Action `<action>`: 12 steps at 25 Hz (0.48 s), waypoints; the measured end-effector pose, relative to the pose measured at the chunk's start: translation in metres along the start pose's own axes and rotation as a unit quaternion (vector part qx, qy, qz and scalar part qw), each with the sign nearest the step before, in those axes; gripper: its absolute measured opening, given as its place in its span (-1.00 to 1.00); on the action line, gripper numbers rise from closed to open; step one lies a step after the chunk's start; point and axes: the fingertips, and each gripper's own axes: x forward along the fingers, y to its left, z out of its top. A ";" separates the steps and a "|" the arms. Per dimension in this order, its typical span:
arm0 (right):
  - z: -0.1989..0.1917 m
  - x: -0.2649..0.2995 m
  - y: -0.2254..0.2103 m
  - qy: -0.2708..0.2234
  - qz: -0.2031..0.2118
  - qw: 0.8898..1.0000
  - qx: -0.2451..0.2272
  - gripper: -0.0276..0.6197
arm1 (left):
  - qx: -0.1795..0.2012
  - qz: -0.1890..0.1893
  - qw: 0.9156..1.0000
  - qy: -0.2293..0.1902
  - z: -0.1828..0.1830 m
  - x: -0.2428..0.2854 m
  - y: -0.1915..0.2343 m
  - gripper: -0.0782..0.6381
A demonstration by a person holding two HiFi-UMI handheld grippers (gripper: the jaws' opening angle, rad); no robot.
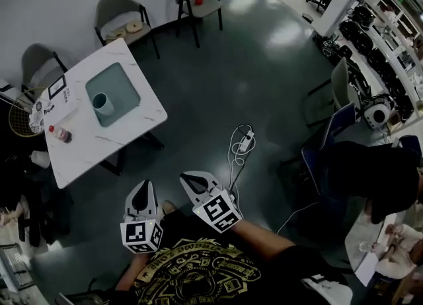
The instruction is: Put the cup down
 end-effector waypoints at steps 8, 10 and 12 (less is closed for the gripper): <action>-0.023 -0.017 -0.008 0.006 -0.003 0.999 0.034 -0.89 | -0.011 0.005 1.000 0.027 -0.027 -0.005 -0.017 -0.75; -0.025 -0.018 -0.006 0.012 0.004 0.999 0.036 -0.89 | -0.016 0.004 0.999 0.034 -0.032 -0.004 -0.019 -0.75; -0.029 -0.021 -0.003 0.018 0.011 0.999 0.030 -0.89 | -0.018 0.003 0.999 0.040 -0.036 -0.003 -0.022 -0.75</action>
